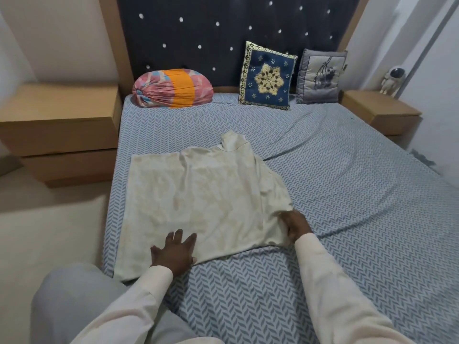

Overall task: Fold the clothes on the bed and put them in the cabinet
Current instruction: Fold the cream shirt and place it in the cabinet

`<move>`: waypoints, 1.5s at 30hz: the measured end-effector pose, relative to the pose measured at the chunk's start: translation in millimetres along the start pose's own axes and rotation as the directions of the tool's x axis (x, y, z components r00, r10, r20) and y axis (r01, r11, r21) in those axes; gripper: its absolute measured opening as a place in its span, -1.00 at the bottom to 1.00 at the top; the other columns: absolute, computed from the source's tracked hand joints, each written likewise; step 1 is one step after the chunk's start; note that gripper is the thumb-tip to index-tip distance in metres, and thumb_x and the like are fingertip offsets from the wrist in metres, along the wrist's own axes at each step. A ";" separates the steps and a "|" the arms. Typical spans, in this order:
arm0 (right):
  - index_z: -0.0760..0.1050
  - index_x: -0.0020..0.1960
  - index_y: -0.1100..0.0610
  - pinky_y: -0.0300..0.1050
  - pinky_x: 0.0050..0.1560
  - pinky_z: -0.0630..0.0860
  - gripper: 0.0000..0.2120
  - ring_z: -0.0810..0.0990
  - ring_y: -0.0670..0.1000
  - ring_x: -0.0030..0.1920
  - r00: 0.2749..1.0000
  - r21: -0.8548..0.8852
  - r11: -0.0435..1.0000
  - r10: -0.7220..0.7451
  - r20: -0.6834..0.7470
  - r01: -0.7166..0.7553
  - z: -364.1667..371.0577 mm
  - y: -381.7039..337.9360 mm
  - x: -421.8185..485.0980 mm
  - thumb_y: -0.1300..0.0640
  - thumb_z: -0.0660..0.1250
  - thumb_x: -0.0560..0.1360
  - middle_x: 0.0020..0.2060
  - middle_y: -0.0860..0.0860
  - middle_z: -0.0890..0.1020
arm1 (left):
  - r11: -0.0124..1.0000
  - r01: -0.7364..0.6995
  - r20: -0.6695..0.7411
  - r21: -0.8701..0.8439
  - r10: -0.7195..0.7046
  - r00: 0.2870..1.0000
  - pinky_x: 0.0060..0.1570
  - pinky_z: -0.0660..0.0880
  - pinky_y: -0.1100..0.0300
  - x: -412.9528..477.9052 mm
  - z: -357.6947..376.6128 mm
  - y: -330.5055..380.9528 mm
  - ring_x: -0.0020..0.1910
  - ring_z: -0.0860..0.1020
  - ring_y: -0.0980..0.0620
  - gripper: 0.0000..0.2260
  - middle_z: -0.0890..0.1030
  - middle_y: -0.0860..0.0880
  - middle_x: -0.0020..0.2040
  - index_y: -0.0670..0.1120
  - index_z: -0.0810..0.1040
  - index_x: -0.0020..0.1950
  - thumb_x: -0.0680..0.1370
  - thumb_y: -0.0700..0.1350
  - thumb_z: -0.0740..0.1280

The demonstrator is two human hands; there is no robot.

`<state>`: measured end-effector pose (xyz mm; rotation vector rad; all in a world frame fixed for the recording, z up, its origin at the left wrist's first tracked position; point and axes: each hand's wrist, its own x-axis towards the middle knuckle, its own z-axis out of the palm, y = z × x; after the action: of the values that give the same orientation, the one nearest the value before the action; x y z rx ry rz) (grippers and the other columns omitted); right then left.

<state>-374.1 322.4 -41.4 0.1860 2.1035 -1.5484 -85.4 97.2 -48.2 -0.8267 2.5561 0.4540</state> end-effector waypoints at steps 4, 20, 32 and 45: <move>0.47 0.09 0.15 0.25 0.06 0.57 -0.75 0.67 0.15 -0.02 0.995 0.568 0.822 -0.016 0.100 -0.044 -28.7 11.8 -10.1 0.34 0.37 0.45 0.07 0.22 0.66 | 1.000 0.008 0.018 -0.020 -0.008 1.000 0.34 0.06 -0.41 -0.4 -0.4 1.4 0.57 -0.17 -0.09 -0.35 -0.14 -0.03 0.59 0.22 -0.07 0.57 0.58 0.16 0.22; 0.52 0.26 0.21 0.02 0.27 0.39 -0.46 0.44 0.27 0.31 0.937 -0.405 0.892 0.052 -0.347 -0.199 -64.3 14.8 1.5 -0.14 0.30 0.44 0.29 0.30 0.48 | 0.998 0.049 0.013 -0.032 -0.049 0.999 0.19 0.29 -0.31 8.2 -2.7 1.7 0.50 -0.02 -0.09 -0.32 0.02 -0.01 0.50 0.26 0.00 0.51 0.50 0.16 0.31; 0.64 0.02 0.18 -0.01 -0.28 0.65 -0.84 0.69 0.10 -0.24 0.903 0.016 0.945 0.307 0.301 -0.327 -90.1 -34.9 -23.3 0.13 0.38 0.52 -0.16 0.14 0.72 | 0.999 0.052 0.032 -0.016 -0.051 0.998 0.21 0.28 -0.32 8.4 -4.6 3.2 0.52 -0.03 -0.11 -0.30 -0.01 -0.03 0.53 0.25 -0.04 0.54 0.52 0.17 0.31; 0.58 -0.18 0.25 -0.23 -0.41 0.50 -0.84 0.54 -0.02 -0.46 0.781 -0.816 0.468 0.624 0.033 -0.339 -147.6 -24.2 5.7 0.26 0.30 0.54 -0.39 0.10 0.57 | 0.998 0.062 0.056 -0.011 -0.061 0.997 0.24 0.35 -0.29 7.7 -10.0 4.7 0.47 0.07 -0.14 -0.28 0.09 -0.03 0.47 0.22 0.03 0.51 0.46 0.17 0.36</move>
<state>-436.3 449.3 8.0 0.1769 1.9853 -0.2015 -96.9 92.9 -42.4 -0.8819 2.4717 0.4676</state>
